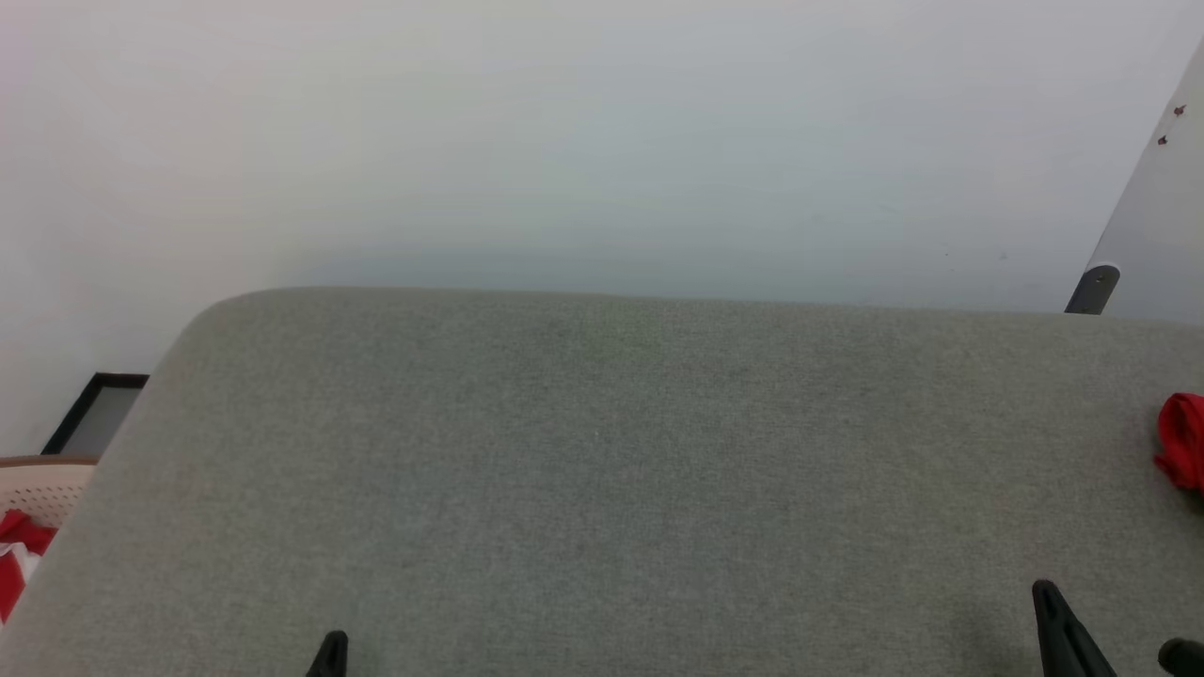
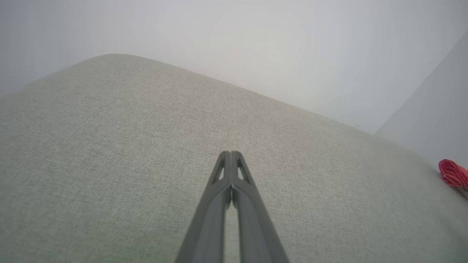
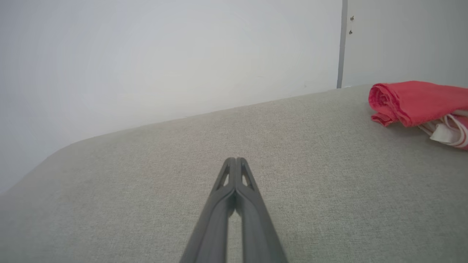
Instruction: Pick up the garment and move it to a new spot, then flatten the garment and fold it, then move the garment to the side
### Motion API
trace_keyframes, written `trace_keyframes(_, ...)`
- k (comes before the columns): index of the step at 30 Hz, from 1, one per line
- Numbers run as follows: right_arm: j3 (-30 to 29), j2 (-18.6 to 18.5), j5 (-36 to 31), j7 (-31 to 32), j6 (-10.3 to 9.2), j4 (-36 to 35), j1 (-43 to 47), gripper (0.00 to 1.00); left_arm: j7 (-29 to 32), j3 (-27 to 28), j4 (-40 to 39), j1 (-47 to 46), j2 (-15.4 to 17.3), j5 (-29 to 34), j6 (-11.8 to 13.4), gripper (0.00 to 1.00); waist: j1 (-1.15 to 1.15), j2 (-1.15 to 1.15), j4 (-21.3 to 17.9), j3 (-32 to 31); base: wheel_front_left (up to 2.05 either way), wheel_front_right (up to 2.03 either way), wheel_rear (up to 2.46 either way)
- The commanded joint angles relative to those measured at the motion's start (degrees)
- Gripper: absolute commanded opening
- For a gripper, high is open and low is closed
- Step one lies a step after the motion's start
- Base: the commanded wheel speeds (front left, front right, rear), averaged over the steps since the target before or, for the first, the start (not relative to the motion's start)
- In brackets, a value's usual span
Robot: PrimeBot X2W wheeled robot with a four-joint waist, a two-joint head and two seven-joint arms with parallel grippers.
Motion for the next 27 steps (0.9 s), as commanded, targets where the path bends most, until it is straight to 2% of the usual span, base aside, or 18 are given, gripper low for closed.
trace_keyframes(1,-0.2,-0.1,2.9,0.3,0.00,-0.5,-2.0,0.00,0.6,0.7,-0.7,-1.8,0.1,-2.6,0.0,0.00,0.00,0.00,-0.1,0.1,0.00,0.00,0.00)
trace_keyframes(27,-0.6,0.5,26.0,3.6,-0.02,3.1,-6.9,0.00,6.8,3.5,0.2,-7.1,-2.8,-22.6,0.0,0.00,0.00,0.00,-1.3,1.4,0.00,0.00,0.00)
